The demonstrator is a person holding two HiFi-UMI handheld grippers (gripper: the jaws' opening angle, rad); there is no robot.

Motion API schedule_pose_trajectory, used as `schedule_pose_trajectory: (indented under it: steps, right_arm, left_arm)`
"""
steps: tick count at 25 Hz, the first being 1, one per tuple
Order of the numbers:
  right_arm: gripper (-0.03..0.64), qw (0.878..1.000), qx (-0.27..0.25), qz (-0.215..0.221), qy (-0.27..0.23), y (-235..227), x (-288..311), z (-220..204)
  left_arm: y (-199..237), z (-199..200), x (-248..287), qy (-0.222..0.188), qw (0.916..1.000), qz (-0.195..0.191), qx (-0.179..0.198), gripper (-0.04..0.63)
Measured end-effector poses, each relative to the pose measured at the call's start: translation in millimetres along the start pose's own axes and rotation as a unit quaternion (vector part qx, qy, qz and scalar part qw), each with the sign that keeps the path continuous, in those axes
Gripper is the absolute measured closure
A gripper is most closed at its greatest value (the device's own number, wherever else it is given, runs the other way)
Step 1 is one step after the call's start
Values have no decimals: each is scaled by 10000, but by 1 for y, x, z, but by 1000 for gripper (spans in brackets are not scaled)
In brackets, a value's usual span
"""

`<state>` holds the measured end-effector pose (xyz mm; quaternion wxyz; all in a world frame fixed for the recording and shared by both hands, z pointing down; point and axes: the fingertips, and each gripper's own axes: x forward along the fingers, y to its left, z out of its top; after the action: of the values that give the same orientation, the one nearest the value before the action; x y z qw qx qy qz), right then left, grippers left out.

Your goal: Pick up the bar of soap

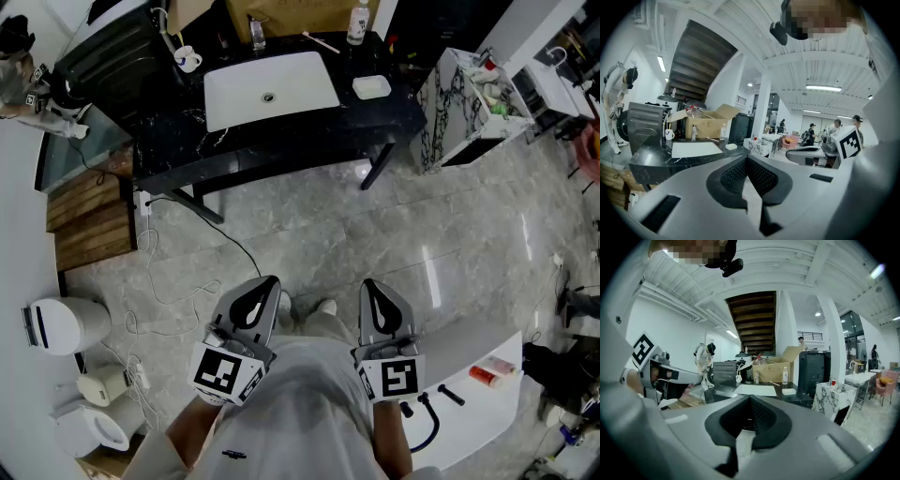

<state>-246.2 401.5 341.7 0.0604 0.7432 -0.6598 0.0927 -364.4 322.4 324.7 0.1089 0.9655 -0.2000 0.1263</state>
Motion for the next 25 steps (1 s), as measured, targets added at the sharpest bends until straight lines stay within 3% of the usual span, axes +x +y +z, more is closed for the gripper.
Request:
schedule_pose_trajectory:
  steps: [8, 14, 19, 25]
  right_arm:
    - [606, 9998, 178, -98, -13, -42, -46, 4]
    - [606, 9977, 609, -211, -227, -79, -67, -2]
    - [606, 9996, 276, 43, -4, -85, -78, -20]
    - [606, 9995, 288, 81, -28, -106, -82, -30]
  left_arm:
    - [-54, 11, 8, 64, 9999, 107, 45, 595]
    - [-87, 10, 28, 122, 9999, 53, 81, 595]
    - [-112, 6, 40, 169, 9997, -27, 184, 595]
    - [-134, -3, 57, 351, 9993, 5, 128, 595]
